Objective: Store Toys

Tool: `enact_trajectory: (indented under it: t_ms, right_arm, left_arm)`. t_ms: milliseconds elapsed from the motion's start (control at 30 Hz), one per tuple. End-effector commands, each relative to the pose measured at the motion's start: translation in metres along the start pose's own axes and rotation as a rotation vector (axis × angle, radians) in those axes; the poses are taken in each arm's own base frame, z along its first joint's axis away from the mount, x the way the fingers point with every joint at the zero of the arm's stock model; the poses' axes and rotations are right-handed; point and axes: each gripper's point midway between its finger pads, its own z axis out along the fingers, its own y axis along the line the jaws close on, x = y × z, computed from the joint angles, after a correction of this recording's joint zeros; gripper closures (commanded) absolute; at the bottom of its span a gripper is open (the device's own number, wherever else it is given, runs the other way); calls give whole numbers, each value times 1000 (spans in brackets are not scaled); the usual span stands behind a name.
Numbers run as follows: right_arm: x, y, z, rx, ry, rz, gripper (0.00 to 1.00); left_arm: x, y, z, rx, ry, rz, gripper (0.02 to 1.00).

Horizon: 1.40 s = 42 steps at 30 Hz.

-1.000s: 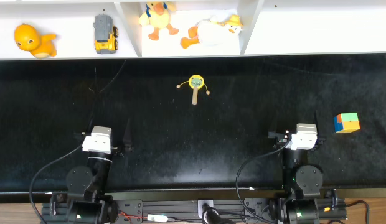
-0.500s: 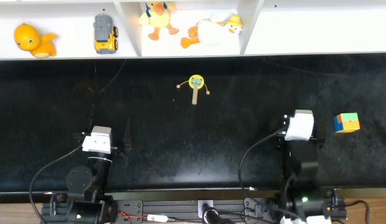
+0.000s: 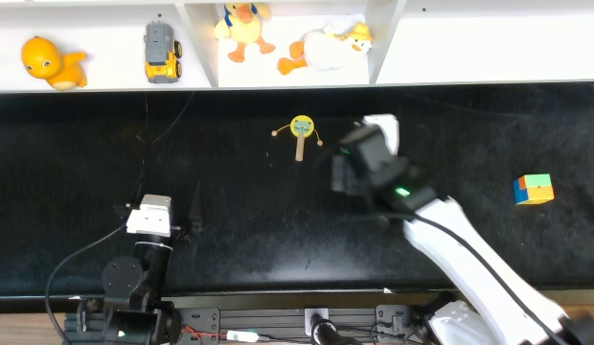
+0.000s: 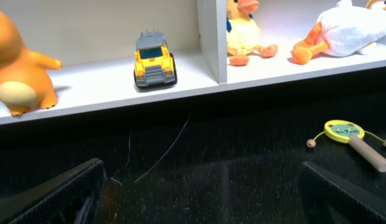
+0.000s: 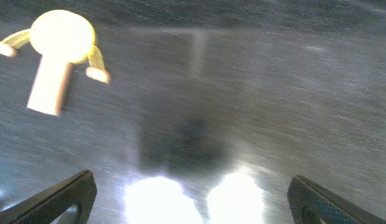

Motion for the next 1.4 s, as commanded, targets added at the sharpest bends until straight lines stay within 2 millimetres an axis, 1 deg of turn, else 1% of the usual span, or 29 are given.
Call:
enact_trajectory:
  t_ms: [33,100,133,167,233,300,367,500,667,733,767,833,867,933,967,1033,1100,1133,1200,1267,1400]
  right_arm:
    - [-11,56,21,23,8,107,5]
    - [-11,69,30,20,17,100,5]
    - [-11,79,38,17,23,95,5]
    - [-11,94,50,10,25,96,5]
    - [-12,105,59,8,26,89,5]
    - [-14,122,77,28,32,65,5]
    - [-19,136,89,27,36,58,3]
    - [-23,145,99,31,36,57,25]
    - [-22,144,110,57,36,112,27]
    - [-20,144,112,62,39,122,80]
    - [-20,144,112,62,40,121,121]
    - [-16,140,112,76,53,114,240]
    - [-15,139,112,83,60,111,248]
    - [-12,136,111,94,71,106,312]
    - [-11,133,112,102,78,104,316]
    - [-9,128,112,118,91,102,417]
    - [-8,124,112,128,99,102,452]
    - [-9,124,112,129,98,104,518]
    - [-10,122,113,131,98,107,687]
    - [-10,121,113,133,98,110,770]
    - [-11,120,113,135,98,111,812]
  left_arm:
    - [-1,0,-1,-3,-5,16,23]
    - [-1,0,-1,-3,-5,16,20]
    - [-1,0,-1,-3,-5,16,20]
    - [-1,0,-1,-3,-5,16,20]
    - [-1,0,-1,-3,-5,16,20]
    - [-1,0,-1,-3,-5,16,20]
    - [-1,0,-1,-3,-5,16,20]
    - [-1,0,-1,-3,-5,16,20]
    - [-1,0,-1,-3,-5,16,23]
    - [-1,0,-1,-3,-5,16,20]
    - [-1,0,-1,-3,-5,16,20]
    - [-1,0,-1,-3,-5,16,20]
    - [-1,0,-1,-3,-5,16,20]
    - [-1,0,-1,-3,-5,16,20]
    - [-1,0,-1,-3,-5,16,20]
    - [-1,0,-1,-3,-5,16,20]
    - [-1,0,-1,-3,-5,16,20]
    - [-1,0,-1,-3,-5,16,20]
    - [-1,0,-1,-3,-5,16,20]
    - [-1,0,-1,-3,-5,16,20]
    - [-1,0,-1,-3,-5,16,20]
